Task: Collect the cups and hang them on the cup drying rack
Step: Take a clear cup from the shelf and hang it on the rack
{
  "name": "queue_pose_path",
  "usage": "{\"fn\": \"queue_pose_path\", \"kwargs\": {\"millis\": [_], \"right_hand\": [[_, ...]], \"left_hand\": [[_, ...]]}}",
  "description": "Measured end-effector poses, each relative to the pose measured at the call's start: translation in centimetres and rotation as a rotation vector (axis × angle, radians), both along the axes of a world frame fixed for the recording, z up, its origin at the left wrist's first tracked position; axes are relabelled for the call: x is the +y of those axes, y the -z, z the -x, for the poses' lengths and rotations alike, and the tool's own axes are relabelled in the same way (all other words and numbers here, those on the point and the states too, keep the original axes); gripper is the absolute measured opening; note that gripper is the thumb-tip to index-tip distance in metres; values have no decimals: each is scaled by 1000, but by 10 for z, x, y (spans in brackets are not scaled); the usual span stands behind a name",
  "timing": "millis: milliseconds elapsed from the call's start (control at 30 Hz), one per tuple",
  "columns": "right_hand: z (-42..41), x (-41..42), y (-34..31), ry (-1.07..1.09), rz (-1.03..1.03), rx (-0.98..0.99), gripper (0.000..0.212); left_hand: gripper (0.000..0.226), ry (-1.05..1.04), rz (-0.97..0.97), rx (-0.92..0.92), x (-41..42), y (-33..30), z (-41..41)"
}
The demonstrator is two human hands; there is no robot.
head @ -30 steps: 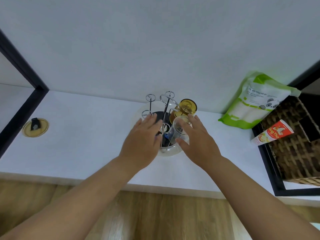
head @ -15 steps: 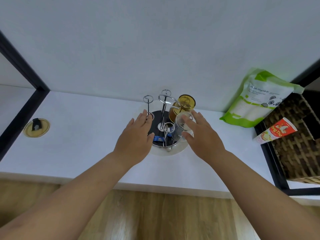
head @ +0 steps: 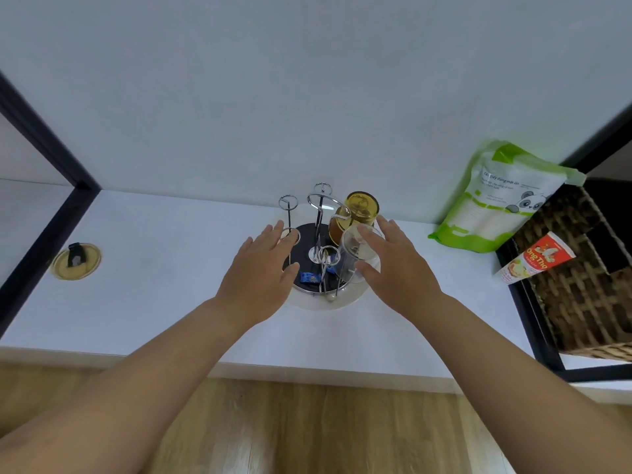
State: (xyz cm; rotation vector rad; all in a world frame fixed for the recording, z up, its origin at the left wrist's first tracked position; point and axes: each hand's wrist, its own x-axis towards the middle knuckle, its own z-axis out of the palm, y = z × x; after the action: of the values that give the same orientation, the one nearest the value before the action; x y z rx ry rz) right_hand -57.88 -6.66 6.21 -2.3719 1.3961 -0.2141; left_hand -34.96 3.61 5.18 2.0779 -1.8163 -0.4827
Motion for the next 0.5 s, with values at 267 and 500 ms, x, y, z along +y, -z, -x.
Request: {"fn": "queue_pose_path", "kwargs": {"millis": [267,500], "right_hand": [[7,-5,-109,-27,57,-78,66],[29,-1,-273,-43,217,-201,60]], "left_hand": [[50,31,122,36,-16,-117,7],[48,89,301,-12,-26,-300,27]]}}
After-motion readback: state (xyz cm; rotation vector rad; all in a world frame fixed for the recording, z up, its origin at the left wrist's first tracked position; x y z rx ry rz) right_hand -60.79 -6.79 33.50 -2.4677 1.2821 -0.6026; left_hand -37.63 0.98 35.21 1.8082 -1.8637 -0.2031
